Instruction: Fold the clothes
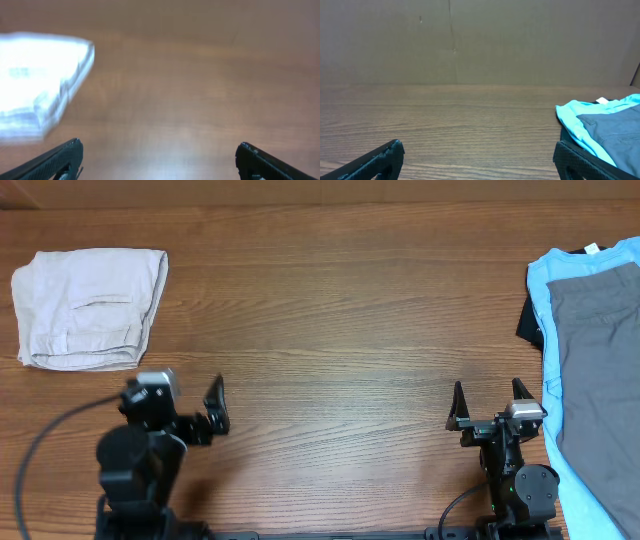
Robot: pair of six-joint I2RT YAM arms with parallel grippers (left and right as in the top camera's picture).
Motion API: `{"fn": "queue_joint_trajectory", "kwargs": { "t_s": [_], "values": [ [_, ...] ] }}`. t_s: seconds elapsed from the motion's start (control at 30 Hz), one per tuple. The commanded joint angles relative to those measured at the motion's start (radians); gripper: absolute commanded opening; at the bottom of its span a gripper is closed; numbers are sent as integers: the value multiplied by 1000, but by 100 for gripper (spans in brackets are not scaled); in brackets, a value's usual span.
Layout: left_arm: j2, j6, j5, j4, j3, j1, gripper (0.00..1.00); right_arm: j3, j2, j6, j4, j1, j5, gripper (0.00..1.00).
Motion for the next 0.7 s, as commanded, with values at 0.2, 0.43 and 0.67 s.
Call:
{"fn": "queue_joint_trajectory", "kwargs": {
  "t_s": [0.2,0.43,0.67],
  "values": [
    [-153,4,-71,-26,-139,1,100,-11,-11,5,6,6,13,100],
    [-217,4,-71,132,-158,1,100,-11,-11,5,6,6,13,100],
    [-237,4,-71,307,-165,1,100,-11,-11,5,6,6,13,100]
  ]
}}
